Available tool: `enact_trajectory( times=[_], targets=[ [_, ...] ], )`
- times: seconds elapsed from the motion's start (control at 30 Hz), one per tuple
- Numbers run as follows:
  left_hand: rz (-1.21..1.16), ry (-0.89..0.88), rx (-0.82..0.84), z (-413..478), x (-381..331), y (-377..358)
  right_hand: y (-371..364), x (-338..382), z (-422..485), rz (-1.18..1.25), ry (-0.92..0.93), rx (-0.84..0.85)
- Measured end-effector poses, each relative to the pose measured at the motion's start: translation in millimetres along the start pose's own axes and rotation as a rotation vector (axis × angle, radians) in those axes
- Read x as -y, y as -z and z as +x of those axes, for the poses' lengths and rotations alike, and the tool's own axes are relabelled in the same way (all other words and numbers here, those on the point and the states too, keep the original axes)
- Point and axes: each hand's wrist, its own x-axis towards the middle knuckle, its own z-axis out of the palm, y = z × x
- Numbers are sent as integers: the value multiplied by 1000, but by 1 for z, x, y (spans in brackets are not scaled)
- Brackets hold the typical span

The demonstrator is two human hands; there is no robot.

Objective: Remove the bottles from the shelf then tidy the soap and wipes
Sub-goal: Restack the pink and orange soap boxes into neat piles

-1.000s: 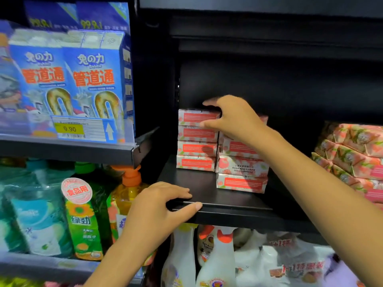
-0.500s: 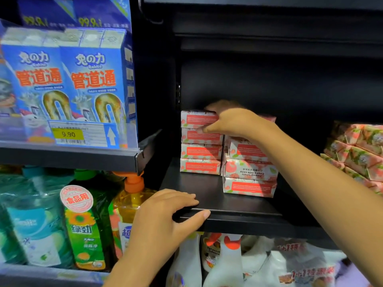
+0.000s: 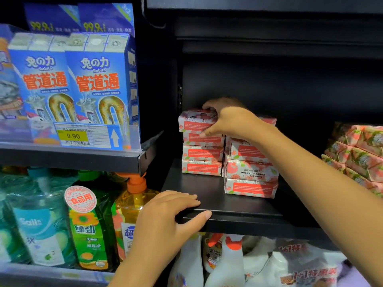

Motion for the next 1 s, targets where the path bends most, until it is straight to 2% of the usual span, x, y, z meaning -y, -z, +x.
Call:
enact_trajectory(
  times=[0.27,0.37,0.47,0.6,0.7,0.77,0.87,0.93,1.0],
  targets=[
    [1,71,48,3,1,1,-3,-6,-21,27,262,-127],
    [-30,95,93,8,-3,7,5,-13,-40,21,295,-262],
    [-66,86,53,21,-12,9,16,-26,-64,40,354,-426],
    [-101,-18,-89,52,-21,6,24,-50,-96,78,314,-576],
    [-23,-66,-154,88,-20,-2,25,-67,-120,61,243,-666],
    [86,-45,-136,113,-18,-8,24,-77,-134,74,187,-708],
    [218,2,-19,140,-10,-16,21,-89,-150,106,117,-744],
    [259,23,62,145,-1,-20,19,-95,-159,109,98,-750],
    [261,24,69,143,5,-23,16,-99,-165,116,81,-758]
  ],
)
